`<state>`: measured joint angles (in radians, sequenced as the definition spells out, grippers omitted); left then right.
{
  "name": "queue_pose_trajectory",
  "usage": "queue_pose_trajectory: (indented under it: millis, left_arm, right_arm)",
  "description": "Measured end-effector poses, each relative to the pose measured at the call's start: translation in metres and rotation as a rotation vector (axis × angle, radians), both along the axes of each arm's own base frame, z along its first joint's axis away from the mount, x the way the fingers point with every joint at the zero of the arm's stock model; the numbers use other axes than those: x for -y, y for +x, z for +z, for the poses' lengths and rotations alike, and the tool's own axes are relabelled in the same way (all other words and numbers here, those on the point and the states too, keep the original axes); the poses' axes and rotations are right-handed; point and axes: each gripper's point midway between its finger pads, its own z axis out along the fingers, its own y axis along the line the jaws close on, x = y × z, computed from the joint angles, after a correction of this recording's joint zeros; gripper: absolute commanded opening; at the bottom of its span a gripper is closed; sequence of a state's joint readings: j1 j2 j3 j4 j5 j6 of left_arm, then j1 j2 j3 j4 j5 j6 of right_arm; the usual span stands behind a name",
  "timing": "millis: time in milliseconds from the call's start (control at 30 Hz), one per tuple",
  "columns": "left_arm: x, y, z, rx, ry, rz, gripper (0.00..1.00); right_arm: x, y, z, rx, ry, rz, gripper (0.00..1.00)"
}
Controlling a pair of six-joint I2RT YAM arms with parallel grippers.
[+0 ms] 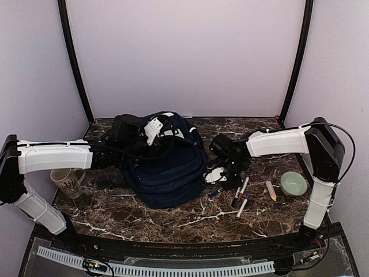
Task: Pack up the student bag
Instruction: Pick up the pen from the center of the board.
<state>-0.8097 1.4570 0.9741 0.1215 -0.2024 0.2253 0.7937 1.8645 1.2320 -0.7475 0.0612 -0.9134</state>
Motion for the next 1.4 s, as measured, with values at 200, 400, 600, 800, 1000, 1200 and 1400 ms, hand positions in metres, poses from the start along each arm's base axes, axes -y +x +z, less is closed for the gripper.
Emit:
queue_pose_trajectory:
  millis: [200,400,600,800,1000,1200,1400]
  left_arm:
    - [0.0,0.0,0.0,0.004,0.0,-0.001,0.0]
    - [0.0,0.0,0.001,0.007,0.003,-0.003,0.0]
    - [-0.001,0.0,0.001,0.011,0.005,-0.003,0.0]
    - [-0.002,-0.001,0.005,0.022,0.003,-0.003,0.0]
    - [-0.003,-0.001,0.006,0.028,0.005,-0.002,0.0]
    - [-0.003,-0.001,0.007,0.03,0.006,-0.004,0.0]
    - [-0.003,-0.001,0.006,0.03,0.007,-0.004,0.0]
  right_arm:
    - [0.004,-0.001,-0.002,0.011,-0.026,0.011,0.18]
    - [0.005,0.0,-0.004,0.027,-0.045,0.018,0.14]
    - [0.002,0.0,-0.005,0.053,-0.061,0.034,0.12]
    - [0.001,-0.001,-0.005,0.07,-0.08,0.05,0.05]
    - [-0.008,-0.003,0.017,0.065,-0.056,0.057,0.06]
    - [-0.017,-0.006,0.035,0.065,-0.009,0.041,0.28]
    - [-0.01,-0.004,0.026,0.075,-0.036,0.015,0.34]
